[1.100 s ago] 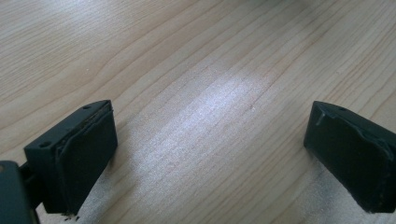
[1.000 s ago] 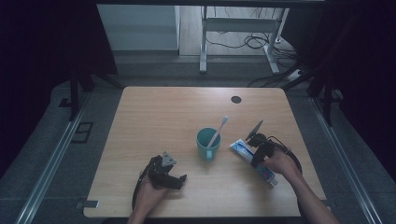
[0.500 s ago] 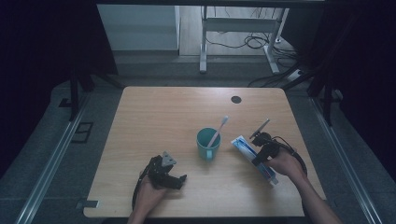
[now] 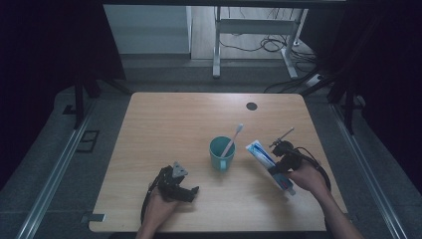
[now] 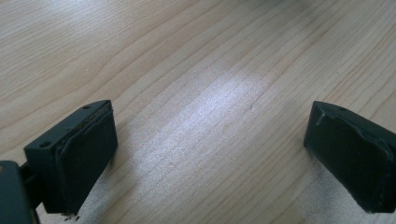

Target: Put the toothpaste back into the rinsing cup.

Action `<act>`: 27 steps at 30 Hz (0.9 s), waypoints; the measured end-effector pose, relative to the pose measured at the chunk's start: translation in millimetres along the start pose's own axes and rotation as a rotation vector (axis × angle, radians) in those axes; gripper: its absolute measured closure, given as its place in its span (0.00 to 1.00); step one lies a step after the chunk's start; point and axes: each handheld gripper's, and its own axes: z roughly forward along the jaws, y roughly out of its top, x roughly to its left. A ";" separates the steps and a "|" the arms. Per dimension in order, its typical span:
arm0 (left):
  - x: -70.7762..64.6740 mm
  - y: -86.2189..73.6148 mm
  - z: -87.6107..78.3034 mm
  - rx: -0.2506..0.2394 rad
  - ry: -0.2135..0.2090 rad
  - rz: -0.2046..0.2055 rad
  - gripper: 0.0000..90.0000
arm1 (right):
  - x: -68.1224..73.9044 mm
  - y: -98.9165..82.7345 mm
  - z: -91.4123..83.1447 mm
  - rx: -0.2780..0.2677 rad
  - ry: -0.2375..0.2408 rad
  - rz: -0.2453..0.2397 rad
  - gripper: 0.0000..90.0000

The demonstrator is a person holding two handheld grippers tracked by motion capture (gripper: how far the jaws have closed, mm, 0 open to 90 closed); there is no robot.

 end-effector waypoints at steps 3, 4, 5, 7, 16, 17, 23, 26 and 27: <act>0.0 0.0 0.0 0.000 0.000 0.000 0.03 | 1.7 -1.3 -3.8 -0.029 0.001 -0.005 0.79; 0.0 0.0 0.0 0.000 0.000 0.000 0.03 | 2.1 -1.6 -4.7 -0.038 0.001 -0.007 0.79; 0.0 0.0 0.0 0.000 0.000 0.000 0.03 | 2.8 -2.2 -6.3 -0.051 0.000 -0.009 0.79; 0.0 0.0 0.0 0.000 0.000 0.000 0.03 | 3.7 -3.2 -8.3 -0.075 0.002 -0.011 0.79; 0.0 0.0 0.0 0.000 0.000 0.000 0.03 | 7.8 -7.4 -18.4 -0.186 0.028 -0.013 0.79; 0.0 0.0 0.0 -0.001 0.000 -0.001 0.03 | 7.8 -7.4 -18.4 -0.186 0.028 -0.013 0.79; -0.2 0.0 0.2 -0.003 0.001 -0.003 0.03 | 9.1 -11.1 -22.2 -0.256 0.035 -0.017 0.79; -0.2 0.0 0.2 -0.003 0.001 -0.003 0.03 | 10.3 -12.6 -23.1 -0.294 0.036 -0.019 0.79; -0.1 0.0 0.2 -0.003 0.001 -0.002 0.03 | 11.2 -13.1 -23.7 -0.311 0.038 -0.020 0.79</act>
